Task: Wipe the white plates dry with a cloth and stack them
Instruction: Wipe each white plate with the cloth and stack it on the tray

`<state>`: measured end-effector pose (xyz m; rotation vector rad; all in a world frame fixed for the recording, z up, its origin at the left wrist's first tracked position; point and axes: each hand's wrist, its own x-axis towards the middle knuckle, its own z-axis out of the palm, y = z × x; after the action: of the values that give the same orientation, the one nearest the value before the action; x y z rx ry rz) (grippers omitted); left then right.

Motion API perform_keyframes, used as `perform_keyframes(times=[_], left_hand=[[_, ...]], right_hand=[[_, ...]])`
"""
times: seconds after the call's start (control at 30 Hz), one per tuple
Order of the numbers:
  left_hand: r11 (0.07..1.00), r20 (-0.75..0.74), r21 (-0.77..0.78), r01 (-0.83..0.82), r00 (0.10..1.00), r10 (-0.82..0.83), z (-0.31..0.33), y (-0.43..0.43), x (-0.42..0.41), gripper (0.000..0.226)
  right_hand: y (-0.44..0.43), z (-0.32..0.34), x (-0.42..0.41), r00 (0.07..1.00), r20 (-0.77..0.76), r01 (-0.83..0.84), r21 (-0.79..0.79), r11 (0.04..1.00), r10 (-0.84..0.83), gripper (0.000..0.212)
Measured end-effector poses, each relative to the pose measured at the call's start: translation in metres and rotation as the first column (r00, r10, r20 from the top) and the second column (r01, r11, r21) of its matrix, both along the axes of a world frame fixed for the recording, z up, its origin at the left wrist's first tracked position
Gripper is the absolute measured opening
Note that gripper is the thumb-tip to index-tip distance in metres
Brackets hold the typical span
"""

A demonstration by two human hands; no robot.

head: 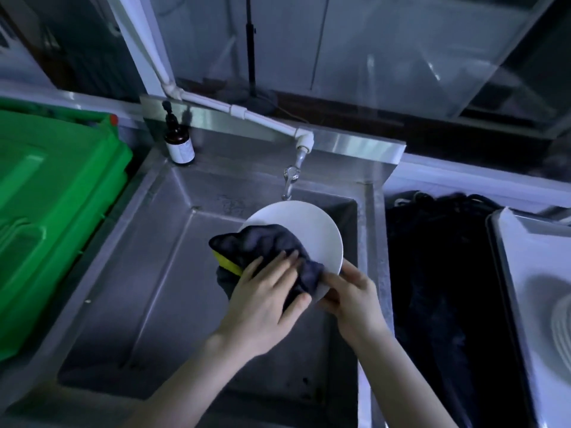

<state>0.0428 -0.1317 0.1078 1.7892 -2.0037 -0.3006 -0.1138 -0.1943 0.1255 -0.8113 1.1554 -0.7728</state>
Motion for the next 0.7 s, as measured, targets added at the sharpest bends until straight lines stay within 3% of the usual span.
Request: perform_keyframes(times=[0.1,0.27,0.4,0.5,0.6,0.7], left_hand=[[0.992,0.054,0.074,0.105,0.993,-0.109,0.01,-0.005,-0.017,0.057],[0.982,0.237,0.159,-0.105,0.969,0.066,0.026,-0.047,-0.011,0.062],[0.979,0.271,0.016,-0.202,0.944,0.19,0.046,-0.029,-0.014,0.059],[0.995,0.235,-0.07,-0.066,0.969,0.08,0.056,-0.002,-0.028,0.056],[0.989,0.194,-0.025,0.144,0.971,-0.136,0.057,0.001,-0.045,0.058],[0.981,0.165,-0.005,0.193,0.968,-0.19,0.066,-0.027,-0.043,0.06]], right_hand=[[0.008,0.014,-0.016,0.999,0.054,0.007,0.004,1.0,-0.007,0.028],[0.023,0.034,-0.03,0.995,0.076,-0.061,-0.072,0.996,0.066,0.033],[0.011,0.054,-0.049,0.995,0.094,0.031,-0.122,0.992,-0.019,0.035],[0.005,0.065,-0.059,0.985,0.168,0.067,-0.133,0.989,-0.044,0.033],[0.006,0.069,-0.06,0.984,0.175,0.01,-0.156,0.988,0.018,0.031],[0.011,0.068,-0.062,0.983,0.165,-0.056,-0.168,0.984,0.084,0.032]])
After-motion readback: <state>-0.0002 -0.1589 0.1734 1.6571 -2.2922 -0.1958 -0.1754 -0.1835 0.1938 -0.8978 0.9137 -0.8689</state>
